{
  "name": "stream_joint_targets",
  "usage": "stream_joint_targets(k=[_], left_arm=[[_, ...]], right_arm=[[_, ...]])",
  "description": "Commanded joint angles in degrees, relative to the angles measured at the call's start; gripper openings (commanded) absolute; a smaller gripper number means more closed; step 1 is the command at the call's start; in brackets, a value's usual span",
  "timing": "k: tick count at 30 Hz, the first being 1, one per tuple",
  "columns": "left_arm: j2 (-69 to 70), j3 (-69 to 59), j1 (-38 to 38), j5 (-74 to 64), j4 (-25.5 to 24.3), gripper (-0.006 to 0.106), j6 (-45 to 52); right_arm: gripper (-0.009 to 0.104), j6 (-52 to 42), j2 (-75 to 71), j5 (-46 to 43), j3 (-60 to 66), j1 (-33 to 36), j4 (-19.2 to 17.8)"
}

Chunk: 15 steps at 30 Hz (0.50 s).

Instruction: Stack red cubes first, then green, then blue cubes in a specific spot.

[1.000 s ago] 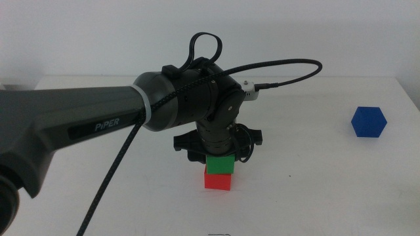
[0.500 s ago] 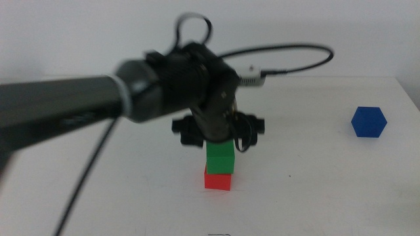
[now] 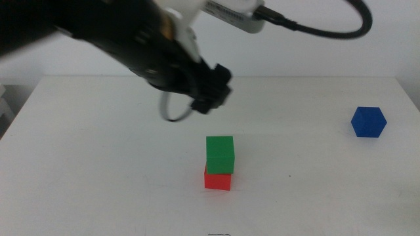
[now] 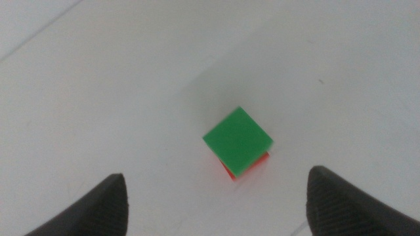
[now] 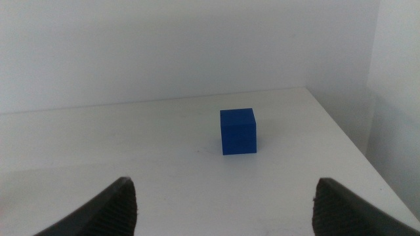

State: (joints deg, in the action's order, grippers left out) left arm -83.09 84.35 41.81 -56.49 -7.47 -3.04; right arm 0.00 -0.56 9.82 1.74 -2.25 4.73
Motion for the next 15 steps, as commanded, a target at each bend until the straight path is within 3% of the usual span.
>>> stream_joint_targets(k=[1,5,8,15], left_arm=[[5.29,0.69,-2.53,1.10,6.33,0.092,10.65],[11.64,-2.97,-10.98,-2.12,22.40,0.092,28.11],[16.78,-7.10,-16.69,-4.52,30.70,0.092,35.61],[28.51,-16.64,-26.01,-5.82,41.98,0.092,43.77]], right_arm=[[0.094,-0.77,-1.29,-4.61,-1.09,-0.18,-0.35],[0.094,-0.77,-1.29,-4.61,-1.09,-0.18,-0.35],[0.094,-0.77,-1.29,-4.61,-1.09,-0.18,-0.35],[0.094,-0.77,-1.29,-4.61,-1.09,-0.18,-0.35]])
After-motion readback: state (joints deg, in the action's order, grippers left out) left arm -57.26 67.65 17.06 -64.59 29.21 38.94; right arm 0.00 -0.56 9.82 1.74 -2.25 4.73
